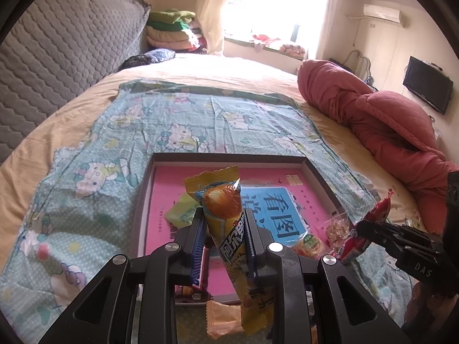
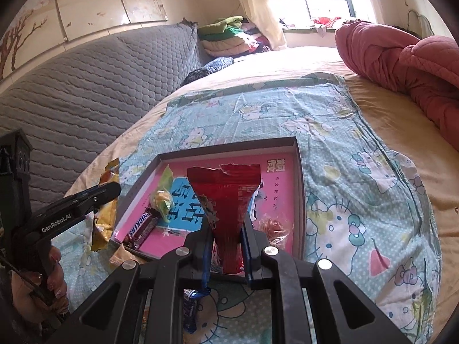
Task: Organize snacks
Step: 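Lower the yellow bag into the box with left tool while right tool lowers the red bag in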
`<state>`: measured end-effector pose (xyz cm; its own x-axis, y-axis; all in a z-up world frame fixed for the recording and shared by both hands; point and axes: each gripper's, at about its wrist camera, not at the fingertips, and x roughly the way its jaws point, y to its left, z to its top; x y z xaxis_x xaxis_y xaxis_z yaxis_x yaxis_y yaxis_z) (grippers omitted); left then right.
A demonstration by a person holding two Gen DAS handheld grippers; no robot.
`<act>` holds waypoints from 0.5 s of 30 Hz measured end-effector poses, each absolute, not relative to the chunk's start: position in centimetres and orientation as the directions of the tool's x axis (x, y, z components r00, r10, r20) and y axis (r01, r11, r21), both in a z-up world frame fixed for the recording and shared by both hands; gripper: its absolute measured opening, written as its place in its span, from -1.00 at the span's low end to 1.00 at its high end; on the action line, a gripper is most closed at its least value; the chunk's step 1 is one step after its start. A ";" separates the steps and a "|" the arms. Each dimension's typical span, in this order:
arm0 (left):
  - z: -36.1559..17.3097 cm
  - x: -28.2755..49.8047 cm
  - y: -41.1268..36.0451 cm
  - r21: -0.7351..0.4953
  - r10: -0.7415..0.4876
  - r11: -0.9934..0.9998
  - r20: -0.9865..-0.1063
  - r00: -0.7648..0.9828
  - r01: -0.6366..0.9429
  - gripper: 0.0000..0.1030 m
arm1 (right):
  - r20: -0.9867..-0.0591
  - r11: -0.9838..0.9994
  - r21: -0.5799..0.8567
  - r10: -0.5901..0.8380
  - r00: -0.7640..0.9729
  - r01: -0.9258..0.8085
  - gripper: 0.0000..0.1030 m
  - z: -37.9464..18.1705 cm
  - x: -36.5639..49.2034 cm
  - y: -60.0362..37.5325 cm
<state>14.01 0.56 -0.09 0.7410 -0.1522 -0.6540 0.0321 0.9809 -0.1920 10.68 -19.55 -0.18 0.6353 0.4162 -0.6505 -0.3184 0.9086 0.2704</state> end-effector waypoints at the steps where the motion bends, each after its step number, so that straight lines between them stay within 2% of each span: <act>1: -0.3 14.2 0.5 -0.193 -0.156 0.981 -0.657 0.737 0.035 -0.50 | -0.654 0.909 0.267 0.415 0.632 -0.320 -0.65 -0.3 10.8 -19.5; 15: -3.3 16.5 0.1 -0.222 -0.187 0.974 -0.701 0.688 0.039 -0.50 | -0.705 0.921 0.228 0.381 0.599 -0.317 -0.65 -2.5 12.5 -18.1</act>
<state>16.46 0.12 -3.34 0.6882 -0.1873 -0.7009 0.0393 0.9743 -0.2218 12.48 -18.14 -2.53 0.5986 0.3807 -0.7048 -0.3174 0.9206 0.2277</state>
